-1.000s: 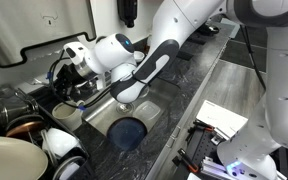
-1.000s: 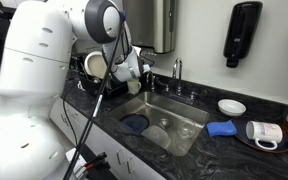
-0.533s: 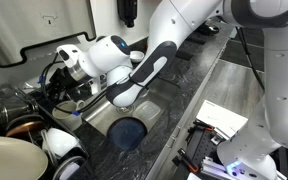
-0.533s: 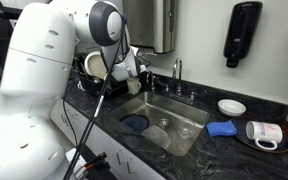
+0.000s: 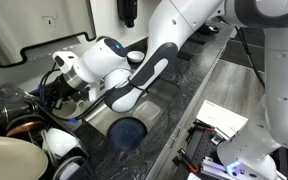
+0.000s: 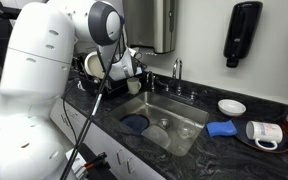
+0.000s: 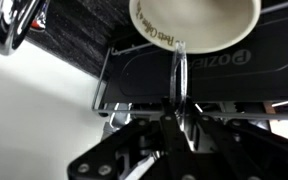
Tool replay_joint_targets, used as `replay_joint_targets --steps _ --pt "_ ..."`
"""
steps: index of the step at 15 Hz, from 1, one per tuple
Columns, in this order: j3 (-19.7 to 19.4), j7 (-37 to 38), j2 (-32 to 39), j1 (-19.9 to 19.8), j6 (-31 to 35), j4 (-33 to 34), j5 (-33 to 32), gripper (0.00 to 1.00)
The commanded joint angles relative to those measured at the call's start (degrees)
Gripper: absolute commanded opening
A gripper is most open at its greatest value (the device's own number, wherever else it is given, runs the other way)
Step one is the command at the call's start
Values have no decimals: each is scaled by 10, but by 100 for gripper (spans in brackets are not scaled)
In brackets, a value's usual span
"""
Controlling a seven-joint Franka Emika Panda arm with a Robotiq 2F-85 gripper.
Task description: Remove the fork from the sink and put it in the white mug on the left
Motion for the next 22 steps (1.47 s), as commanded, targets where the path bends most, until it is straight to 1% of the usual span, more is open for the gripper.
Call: replay_joint_targets --steps 1,3,4,8,9,10,14,16,18,20,22 --pt "30 18 0 -26 -44 -9 3 40" --pt "41 21 1 -37 -61 -8 1 53" --pt "47 21 1 -43 -70 -7 2 62" --pt "69 16 2 -66 -91 -6 3 89" --pt "80 14 1 -76 -99 -8 4 95" --pt "86 14 -3 -81 -108 -9 5 99" --pt "135 9 -25 -117 -179 -10 17 100" --pt "173 3 -36 -144 -224 -11 36 100" --pt "223 -7 -49 -177 -276 -15 75 100" --pt "254 -6 -71 -198 -341 -13 118 100" --pt "277 2 -92 -212 -396 -10 152 100"
